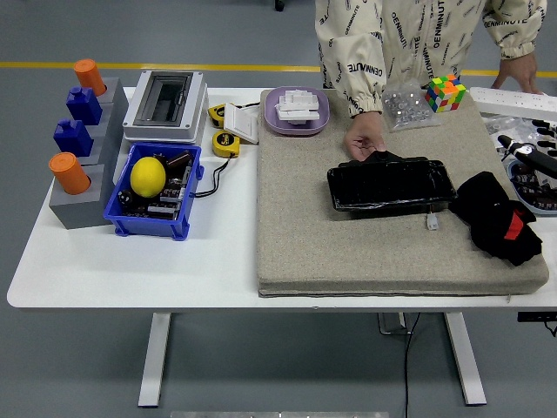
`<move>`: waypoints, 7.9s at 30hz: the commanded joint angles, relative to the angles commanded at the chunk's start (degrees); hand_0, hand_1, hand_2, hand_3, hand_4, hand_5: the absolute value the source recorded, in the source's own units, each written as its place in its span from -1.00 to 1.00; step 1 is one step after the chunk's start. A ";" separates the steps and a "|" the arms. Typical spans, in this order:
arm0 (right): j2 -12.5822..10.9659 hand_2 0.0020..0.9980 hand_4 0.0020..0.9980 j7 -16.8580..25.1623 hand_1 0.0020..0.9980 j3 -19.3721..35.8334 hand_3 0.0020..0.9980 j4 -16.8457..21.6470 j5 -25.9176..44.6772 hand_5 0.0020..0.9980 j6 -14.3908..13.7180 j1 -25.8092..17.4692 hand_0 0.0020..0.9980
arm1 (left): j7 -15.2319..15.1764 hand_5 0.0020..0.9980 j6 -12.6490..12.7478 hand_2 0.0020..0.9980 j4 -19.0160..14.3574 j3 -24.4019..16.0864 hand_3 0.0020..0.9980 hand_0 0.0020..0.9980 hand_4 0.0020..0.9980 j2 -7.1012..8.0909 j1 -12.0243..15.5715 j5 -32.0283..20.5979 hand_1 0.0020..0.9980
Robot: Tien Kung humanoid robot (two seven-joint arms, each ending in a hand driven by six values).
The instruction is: Pick the rag up,wipe the panel,place it on the desk
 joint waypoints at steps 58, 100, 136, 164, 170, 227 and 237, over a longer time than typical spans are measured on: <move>1.87 0.74 1.00 -2.86 0.63 -20.49 0.70 -9.30 -7.22 0.15 3.64 5.50 0.74 | 0.08 -0.12 0.02 0.31 0.13 -0.37 0.12 0.22 0.26 0.13 -0.19 -0.05 0.28; 3.14 -0.04 0.76 -2.60 -0.11 -20.76 -0.04 -8.29 -11.78 -0.51 -6.03 4.18 -0.38 | 0.05 -0.12 0.04 0.31 0.08 -0.17 0.12 0.22 0.26 0.25 -0.28 -0.06 0.28; 2.03 -0.17 0.94 -4.66 -0.27 -17.74 -0.14 -6.52 -15.87 -0.95 -7.44 4.31 -0.57 | 0.05 -0.12 0.04 0.31 0.06 -0.72 0.12 0.22 0.26 0.19 -0.36 0.15 0.28; 1.66 -0.18 0.89 -6.82 -0.28 -16.16 -0.15 0.56 -18.22 -1.00 -8.20 5.45 -0.55 | 0.08 -0.12 0.05 0.31 0.08 -0.25 0.12 0.22 0.26 0.53 -0.05 -0.10 0.28; 2.06 -0.18 0.89 -7.12 -0.28 -16.78 -0.15 2.03 -18.32 -1.00 -8.28 6.34 -0.55 | 0.10 -0.12 0.04 0.31 0.07 -0.20 0.12 0.22 0.26 0.49 -0.06 -0.13 0.28; 16.98 -0.18 0.89 -6.55 -0.28 -29.50 -0.15 -0.33 -15.55 -1.00 -8.39 15.07 -0.54 | 0.16 -0.12 0.16 0.31 0.11 -0.01 0.12 0.22 0.25 1.13 -1.32 -0.29 0.28; 20.27 -0.18 0.89 -6.62 -0.28 -33.58 -0.15 1.81 -15.49 -1.00 -8.43 16.94 -0.54 | 0.15 -0.12 0.17 0.31 0.10 0.18 0.12 0.22 0.26 1.36 -1.33 -0.27 0.28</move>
